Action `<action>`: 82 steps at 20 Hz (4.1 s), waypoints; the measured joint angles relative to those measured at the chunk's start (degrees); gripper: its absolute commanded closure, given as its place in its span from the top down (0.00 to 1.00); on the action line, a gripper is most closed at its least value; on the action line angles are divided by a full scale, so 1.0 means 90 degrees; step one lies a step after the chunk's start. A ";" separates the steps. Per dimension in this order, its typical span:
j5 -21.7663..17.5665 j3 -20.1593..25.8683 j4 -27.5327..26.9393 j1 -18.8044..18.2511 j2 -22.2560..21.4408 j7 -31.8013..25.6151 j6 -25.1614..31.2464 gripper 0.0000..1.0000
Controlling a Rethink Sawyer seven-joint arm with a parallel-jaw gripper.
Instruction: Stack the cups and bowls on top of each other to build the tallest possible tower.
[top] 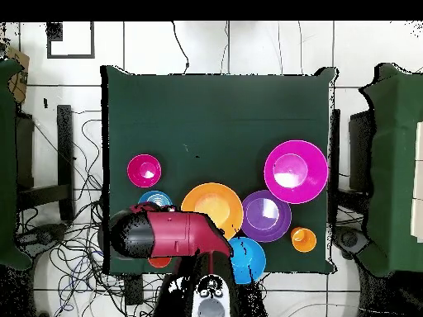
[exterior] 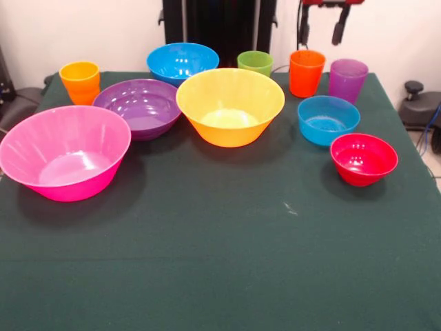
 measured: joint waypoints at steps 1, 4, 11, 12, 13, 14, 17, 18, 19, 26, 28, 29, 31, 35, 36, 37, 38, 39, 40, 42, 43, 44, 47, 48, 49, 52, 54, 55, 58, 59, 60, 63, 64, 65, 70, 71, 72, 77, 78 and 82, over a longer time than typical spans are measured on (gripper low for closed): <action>0.0000 0.0016 -0.0024 -0.0024 0.0067 0.0000 -0.0016 1.00; -0.0004 0.0072 -0.0144 -0.0068 0.0326 0.0000 -0.0023 1.00; -0.0001 0.0156 -0.0525 -0.0029 0.0795 0.0000 -0.0021 1.00; 0.0000 0.0155 -0.0577 -0.0024 0.0834 0.0000 -0.0017 1.00; 0.0001 0.0154 -0.0662 -0.0023 0.0892 0.0000 0.0001 1.00; 0.0005 0.0150 -0.0722 -0.0024 0.0933 0.0000 0.0019 1.00; 0.0005 0.0100 -0.1010 -0.0024 0.1118 0.0000 0.0109 1.00; 0.0007 0.0082 -0.1086 -0.0024 0.1164 0.0000 0.0128 1.00; 0.0005 0.0058 -0.1195 -0.0024 0.1232 0.0000 0.0150 1.00; 0.0011 -0.0015 -0.1659 -0.0049 0.1483 0.0000 0.0160 1.00; 0.0022 -0.0017 -0.1754 -0.0058 0.1537 0.0000 0.0160 1.00; 0.0032 -0.0020 -0.1803 -0.0057 0.1569 0.0000 0.0162 1.00; 0.0049 -0.0022 -0.1877 -0.0055 0.1621 0.0000 0.0160 1.00; 0.0074 -0.0038 -0.1995 -0.0035 0.1706 0.0000 0.0193 1.00; 0.0074 -0.0045 -0.2019 -0.0025 0.1714 0.0000 0.0218 1.00; 0.0074 -0.0057 -0.2054 -0.0008 0.1718 0.0000 0.0277 1.00; 0.0075 -0.0065 -0.2076 0.0005 0.1717 0.0000 0.0323 1.00; 0.0074 -0.0080 -0.2102 0.0025 0.1714 0.0000 0.0409 1.00; 0.0075 -0.0091 -0.2113 0.0039 0.1709 0.0000 0.0471 1.00; 0.0074 -0.0123 -0.2116 0.0080 0.1690 0.0000 0.0629 1.00; 0.0074 -0.0150 -0.2116 0.0108 0.1674 0.0000 0.0728 1.00; 0.0074 -0.0160 -0.2115 0.0118 0.1666 0.0000 0.0764 1.00; 0.0070 -0.0207 -0.2092 0.0133 0.1595 0.0000 0.0868 1.00; 0.0068 -0.0219 -0.2083 0.0132 0.1572 0.0000 0.0876 1.00; 0.0066 -0.0234 -0.2069 0.0130 0.1536 0.0000 0.0875 1.00; 0.0061 -0.0273 -0.2060 0.0115 0.1490 0.0000 0.0873 1.00; 0.0059 -0.0283 -0.2059 0.0108 0.1494 0.0000 0.0873 1.00; 0.0059 -0.0301 -0.2058 0.0103 0.1512 0.0000 0.0873 1.00; 0.0059 -0.0318 -0.2054 0.0103 0.1549 0.0000 0.0873 1.00; 0.0059 -0.0325 -0.2047 0.0102 0.1594 0.0000 0.0872 1.00; 0.0059 -0.0327 -0.2046 0.0103 0.1609 0.0000 0.0871 1.00; 0.0059 -0.0339 -0.2044 0.0108 0.1710 0.0000 0.0786 1.00; 0.0059 -0.0341 -0.2044 0.0110 0.1738 0.0000 0.0750 1.00; 0.0059 -0.0341 -0.2043 0.0111 0.1752 0.0000 0.0731 1.00; 0.0061 -0.0345 -0.2041 0.0137 0.1952 0.0000 0.0487 1.00; 0.0061 -0.0344 -0.2041 0.0143 0.1992 0.0000 0.0462 1.00; 0.0061 -0.0344 -0.2039 0.0148 0.2026 0.0000 0.0444 1.00; 0.0062 -0.0344 -0.2025 0.0170 0.2190 0.0000 0.0405 1.00; 0.0062 -0.0344 -0.2024 0.0170 0.2203 0.0000 0.0405 1.00; 0.0062 -0.0344 -0.2012 0.0170 0.2268 0.0000 0.0405 1.00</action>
